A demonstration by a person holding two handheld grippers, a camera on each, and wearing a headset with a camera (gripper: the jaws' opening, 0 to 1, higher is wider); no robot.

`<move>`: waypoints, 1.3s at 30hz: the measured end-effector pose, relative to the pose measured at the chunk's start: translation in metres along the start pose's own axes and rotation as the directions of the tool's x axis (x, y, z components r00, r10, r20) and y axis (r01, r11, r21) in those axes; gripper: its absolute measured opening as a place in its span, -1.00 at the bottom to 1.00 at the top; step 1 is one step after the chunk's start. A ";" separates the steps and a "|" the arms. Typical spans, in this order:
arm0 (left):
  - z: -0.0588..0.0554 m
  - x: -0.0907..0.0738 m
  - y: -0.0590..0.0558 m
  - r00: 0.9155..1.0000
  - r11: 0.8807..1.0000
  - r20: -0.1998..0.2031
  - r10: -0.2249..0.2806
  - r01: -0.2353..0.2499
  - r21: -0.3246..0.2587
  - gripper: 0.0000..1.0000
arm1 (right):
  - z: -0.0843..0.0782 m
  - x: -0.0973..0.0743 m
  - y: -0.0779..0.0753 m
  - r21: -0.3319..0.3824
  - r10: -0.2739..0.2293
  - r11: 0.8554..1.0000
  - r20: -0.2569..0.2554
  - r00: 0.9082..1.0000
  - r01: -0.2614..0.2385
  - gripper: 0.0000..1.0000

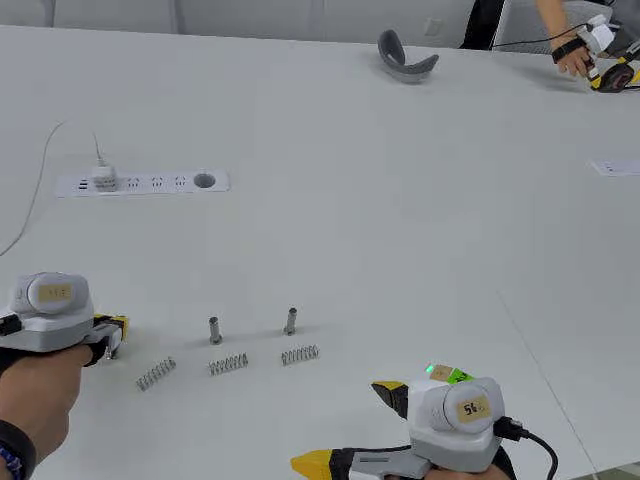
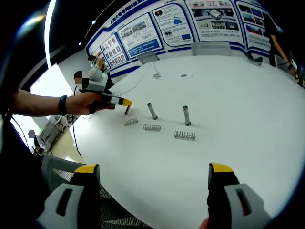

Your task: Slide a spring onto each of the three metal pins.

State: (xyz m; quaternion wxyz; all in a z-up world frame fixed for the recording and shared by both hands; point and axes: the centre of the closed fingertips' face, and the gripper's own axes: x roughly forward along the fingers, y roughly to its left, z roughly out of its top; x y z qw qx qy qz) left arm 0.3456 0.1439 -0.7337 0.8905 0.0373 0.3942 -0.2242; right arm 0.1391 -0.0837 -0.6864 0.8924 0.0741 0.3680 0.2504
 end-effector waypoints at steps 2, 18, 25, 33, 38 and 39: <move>-0.003 -0.002 0.001 1.000 1.000 -0.008 0.002 -0.002 0.007 -0.85 | 0.000 0.000 0.000 -0.005 0.001 1.000 -0.003 1.000 -0.001 0.91; -0.002 -0.020 0.002 1.000 1.000 0.024 0.004 -0.004 0.001 -0.85 | -0.001 0.000 0.005 -0.010 0.004 1.000 -0.004 1.000 -0.004 0.91; -0.003 -0.025 0.005 1.000 1.000 0.029 0.006 -0.006 -0.008 -0.85 | 0.000 -0.002 0.006 -0.010 0.004 1.000 0.001 1.000 -0.004 0.91; -0.002 -0.029 0.004 0.999 1.000 0.041 0.010 -0.010 -0.009 -0.86 | -0.002 -0.002 0.006 -0.012 0.005 1.000 -0.005 1.000 -0.005 0.91; -0.002 -0.027 -0.001 0.999 1.000 0.046 0.004 -0.005 0.011 -0.86 | -0.001 -0.003 0.007 -0.013 0.006 1.000 -0.002 1.000 -0.006 0.91; -0.002 -0.026 -0.002 0.999 1.000 0.044 0.002 -0.002 0.009 -0.86 | -0.001 -0.003 0.007 -0.013 0.006 1.000 -0.003 1.000 -0.006 0.91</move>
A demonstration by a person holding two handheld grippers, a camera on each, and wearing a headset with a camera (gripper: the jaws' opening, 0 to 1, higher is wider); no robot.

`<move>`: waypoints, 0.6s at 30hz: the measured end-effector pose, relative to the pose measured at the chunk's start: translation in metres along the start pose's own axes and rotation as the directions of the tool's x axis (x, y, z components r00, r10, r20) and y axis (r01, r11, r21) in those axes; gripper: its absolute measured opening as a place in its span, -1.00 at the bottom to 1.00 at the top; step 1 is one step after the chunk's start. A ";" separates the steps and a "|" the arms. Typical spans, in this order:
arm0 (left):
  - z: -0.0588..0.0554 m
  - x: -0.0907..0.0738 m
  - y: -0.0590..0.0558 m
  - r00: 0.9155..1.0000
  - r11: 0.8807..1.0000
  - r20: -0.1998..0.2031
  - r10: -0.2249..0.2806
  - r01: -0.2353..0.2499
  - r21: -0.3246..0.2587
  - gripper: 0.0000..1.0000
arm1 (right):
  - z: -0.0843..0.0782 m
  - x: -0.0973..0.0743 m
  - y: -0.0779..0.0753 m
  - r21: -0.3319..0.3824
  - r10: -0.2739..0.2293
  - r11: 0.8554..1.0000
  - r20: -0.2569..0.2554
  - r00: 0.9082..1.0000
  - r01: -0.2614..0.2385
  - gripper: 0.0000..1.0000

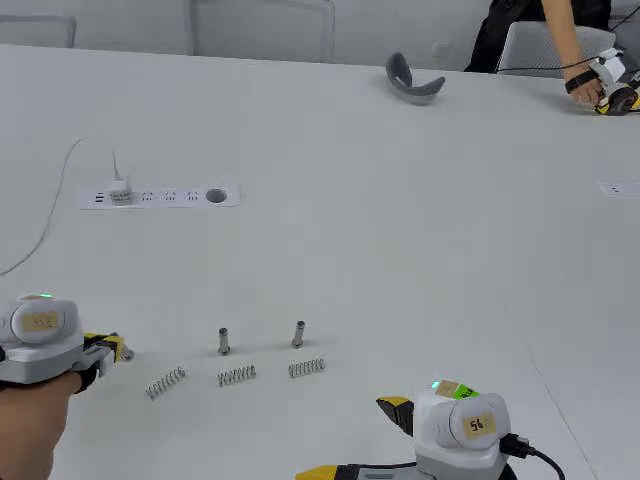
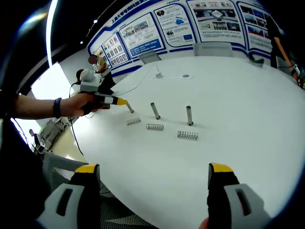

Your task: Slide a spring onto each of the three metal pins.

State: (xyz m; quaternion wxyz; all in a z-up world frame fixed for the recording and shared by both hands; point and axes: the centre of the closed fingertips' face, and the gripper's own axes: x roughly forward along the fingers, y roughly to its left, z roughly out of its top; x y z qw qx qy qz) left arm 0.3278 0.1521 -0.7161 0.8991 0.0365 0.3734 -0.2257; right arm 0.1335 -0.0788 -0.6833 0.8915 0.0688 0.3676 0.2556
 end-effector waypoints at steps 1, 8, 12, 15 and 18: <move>0.000 0.000 -0.001 1.000 1.000 -0.001 -0.002 0.002 -0.002 -0.86 | 0.000 0.000 0.000 0.000 0.000 1.000 0.000 1.000 0.000 0.91; -0.001 0.001 -0.014 1.000 0.999 -0.001 -0.021 0.021 0.031 -0.86 | -0.001 -0.002 0.000 0.002 -0.001 1.000 0.002 1.000 0.001 0.91; -0.001 0.000 -0.020 1.000 0.998 -0.002 -0.027 0.027 0.058 -0.86 | -0.001 -0.002 0.000 0.003 -0.001 1.000 0.001 1.000 0.001 0.91; -0.002 0.000 -0.024 1.000 0.996 -0.005 -0.031 0.032 0.089 -0.85 | -0.002 -0.002 0.001 0.004 0.000 1.000 0.001 1.000 0.000 0.91; -0.003 0.001 -0.025 0.999 0.995 -0.006 -0.034 0.034 0.092 -0.85 | -0.003 -0.002 0.001 0.003 0.002 1.000 -0.001 1.000 -0.002 0.91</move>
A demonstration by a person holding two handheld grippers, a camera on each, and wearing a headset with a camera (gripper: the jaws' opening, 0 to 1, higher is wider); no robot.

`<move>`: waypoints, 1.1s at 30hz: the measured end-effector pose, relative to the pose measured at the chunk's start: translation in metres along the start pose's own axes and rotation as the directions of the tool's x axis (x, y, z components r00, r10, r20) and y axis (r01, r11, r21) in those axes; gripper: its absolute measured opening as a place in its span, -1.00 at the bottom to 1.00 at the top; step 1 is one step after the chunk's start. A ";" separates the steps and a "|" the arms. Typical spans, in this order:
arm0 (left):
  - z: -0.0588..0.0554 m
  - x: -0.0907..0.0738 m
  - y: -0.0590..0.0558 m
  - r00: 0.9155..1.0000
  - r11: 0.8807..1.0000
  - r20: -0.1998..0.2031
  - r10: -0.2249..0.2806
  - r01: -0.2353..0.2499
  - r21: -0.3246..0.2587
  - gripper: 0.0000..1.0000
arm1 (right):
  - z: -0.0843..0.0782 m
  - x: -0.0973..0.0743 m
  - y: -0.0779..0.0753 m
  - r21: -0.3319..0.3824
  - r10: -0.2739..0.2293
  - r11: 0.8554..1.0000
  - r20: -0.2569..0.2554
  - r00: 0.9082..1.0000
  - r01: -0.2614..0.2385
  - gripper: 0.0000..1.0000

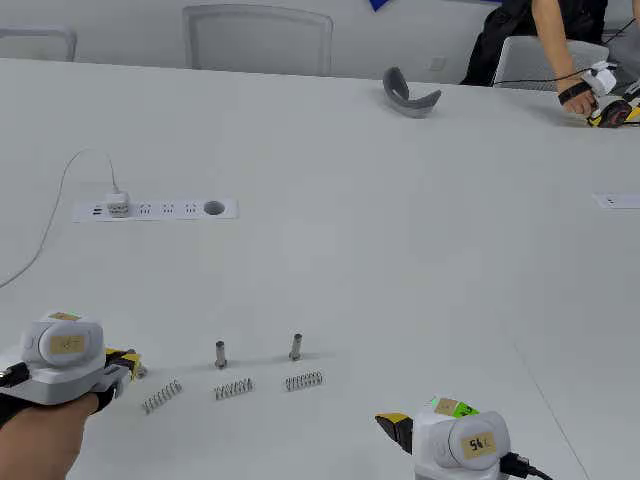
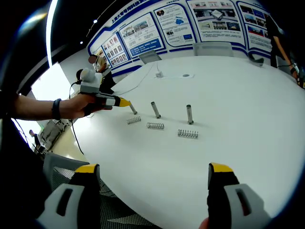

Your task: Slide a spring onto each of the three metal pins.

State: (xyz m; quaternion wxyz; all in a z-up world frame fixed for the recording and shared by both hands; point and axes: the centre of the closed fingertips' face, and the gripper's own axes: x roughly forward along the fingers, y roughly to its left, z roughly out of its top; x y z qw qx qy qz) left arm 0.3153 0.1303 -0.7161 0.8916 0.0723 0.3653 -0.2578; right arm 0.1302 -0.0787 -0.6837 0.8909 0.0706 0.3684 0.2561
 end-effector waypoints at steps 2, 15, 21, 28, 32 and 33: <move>-0.001 0.000 -0.001 1.000 1.000 -0.002 -0.001 0.001 0.005 -0.85 | 0.000 0.000 0.000 0.000 0.000 1.000 -0.001 1.000 0.000 0.91; 0.000 0.001 -0.003 1.000 0.998 -0.004 0.000 0.000 0.057 -0.85 | -0.002 0.000 0.000 0.005 0.004 1.000 -0.001 1.000 -0.004 0.91; 0.001 0.002 -0.004 1.000 0.997 -0.007 -0.003 0.003 0.082 -0.84 | -0.004 0.000 0.000 0.008 0.004 1.000 -0.003 1.000 -0.004 0.90; 0.002 0.003 -0.004 1.000 0.995 -0.011 -0.004 0.005 0.101 -0.84 | -0.005 0.000 0.001 0.010 0.007 1.000 -0.007 1.000 -0.006 0.90; -0.001 0.004 -0.003 1.000 0.996 -0.024 -0.004 0.006 0.089 -0.84 | -0.006 0.000 0.001 0.011 0.007 1.000 -0.006 1.000 -0.007 0.90; -0.002 0.004 -0.003 1.000 0.997 -0.023 -0.002 0.004 0.082 -0.84 | -0.006 0.000 0.001 0.010 0.007 1.000 -0.007 1.000 -0.007 0.90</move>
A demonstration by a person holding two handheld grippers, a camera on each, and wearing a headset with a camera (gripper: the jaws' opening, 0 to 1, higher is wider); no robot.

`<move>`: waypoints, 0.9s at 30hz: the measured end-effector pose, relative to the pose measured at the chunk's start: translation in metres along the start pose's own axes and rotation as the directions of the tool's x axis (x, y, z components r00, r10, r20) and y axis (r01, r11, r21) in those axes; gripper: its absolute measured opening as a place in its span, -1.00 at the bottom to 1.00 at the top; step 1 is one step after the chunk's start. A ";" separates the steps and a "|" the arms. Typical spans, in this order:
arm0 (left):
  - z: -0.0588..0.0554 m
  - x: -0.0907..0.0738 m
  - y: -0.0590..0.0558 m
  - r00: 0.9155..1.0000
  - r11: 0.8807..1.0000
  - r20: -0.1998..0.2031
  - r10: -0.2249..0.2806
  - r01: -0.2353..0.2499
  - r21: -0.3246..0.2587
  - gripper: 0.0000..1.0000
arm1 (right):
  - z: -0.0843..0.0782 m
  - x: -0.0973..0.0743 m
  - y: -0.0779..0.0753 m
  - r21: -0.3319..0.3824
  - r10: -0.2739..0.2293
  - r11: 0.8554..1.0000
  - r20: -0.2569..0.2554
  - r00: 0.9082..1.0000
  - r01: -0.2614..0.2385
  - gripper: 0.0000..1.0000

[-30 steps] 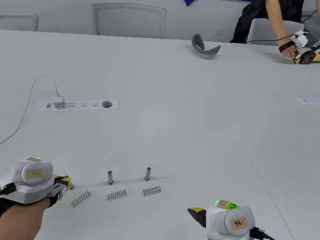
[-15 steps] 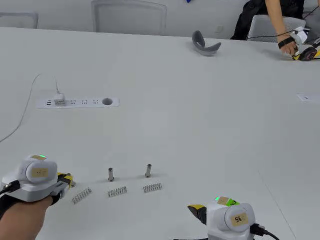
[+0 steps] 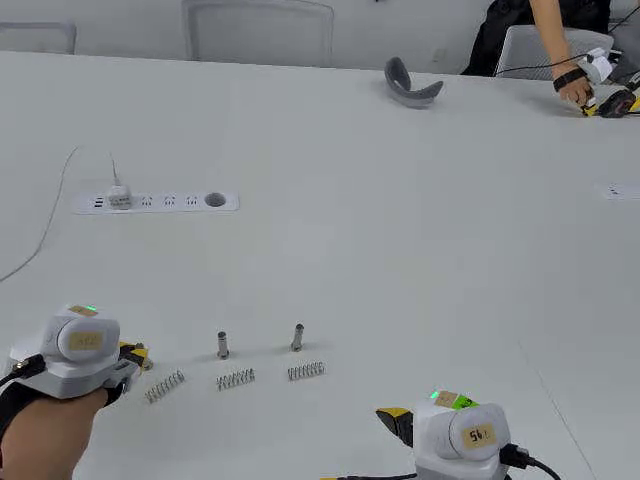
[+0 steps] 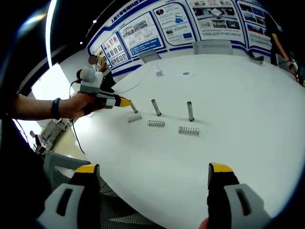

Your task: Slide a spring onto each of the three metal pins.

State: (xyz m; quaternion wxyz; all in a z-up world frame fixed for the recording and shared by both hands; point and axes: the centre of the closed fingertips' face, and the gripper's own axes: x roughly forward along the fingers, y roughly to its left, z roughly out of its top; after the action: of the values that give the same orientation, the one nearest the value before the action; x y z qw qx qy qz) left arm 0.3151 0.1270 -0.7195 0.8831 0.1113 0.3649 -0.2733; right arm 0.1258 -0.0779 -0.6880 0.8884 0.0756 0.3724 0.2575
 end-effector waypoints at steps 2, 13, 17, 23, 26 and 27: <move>-0.001 0.000 -0.001 1.000 1.000 -0.002 -0.005 0.005 -0.008 -0.84 | 0.000 0.000 0.000 0.000 -0.001 1.000 0.002 1.000 0.001 0.90; -0.012 -0.006 -0.003 1.000 0.998 -0.019 -0.019 0.018 -0.058 -0.75 | 0.000 0.002 0.002 -0.002 0.004 1.000 0.001 1.000 -0.004 0.91; -0.021 -0.011 -0.004 0.999 0.997 -0.027 -0.020 0.018 -0.070 -0.70 | -0.001 0.003 0.004 -0.004 0.009 1.000 0.000 1.000 -0.009 0.91; -0.038 -0.018 0.000 0.999 0.993 -0.046 -0.023 0.018 -0.116 -0.64 | -0.003 0.008 0.007 -0.007 0.018 1.000 -0.003 1.000 -0.018 0.91; -0.047 -0.023 0.000 0.998 0.992 -0.051 -0.028 0.021 -0.126 -0.62 | -0.005 0.011 0.009 -0.011 0.024 1.000 -0.008 1.000 -0.024 0.91; -0.049 -0.024 0.000 0.998 0.992 -0.053 -0.029 0.023 -0.126 -0.61 | -0.005 0.012 0.009 -0.012 0.026 1.000 -0.009 1.000 -0.026 0.91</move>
State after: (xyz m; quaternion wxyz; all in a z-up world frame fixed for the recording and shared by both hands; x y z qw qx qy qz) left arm 0.2723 0.1556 -0.7373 0.8744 0.0584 0.4065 -0.2583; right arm 0.1256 -0.0642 -0.6959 0.8838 0.0739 0.3737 0.2718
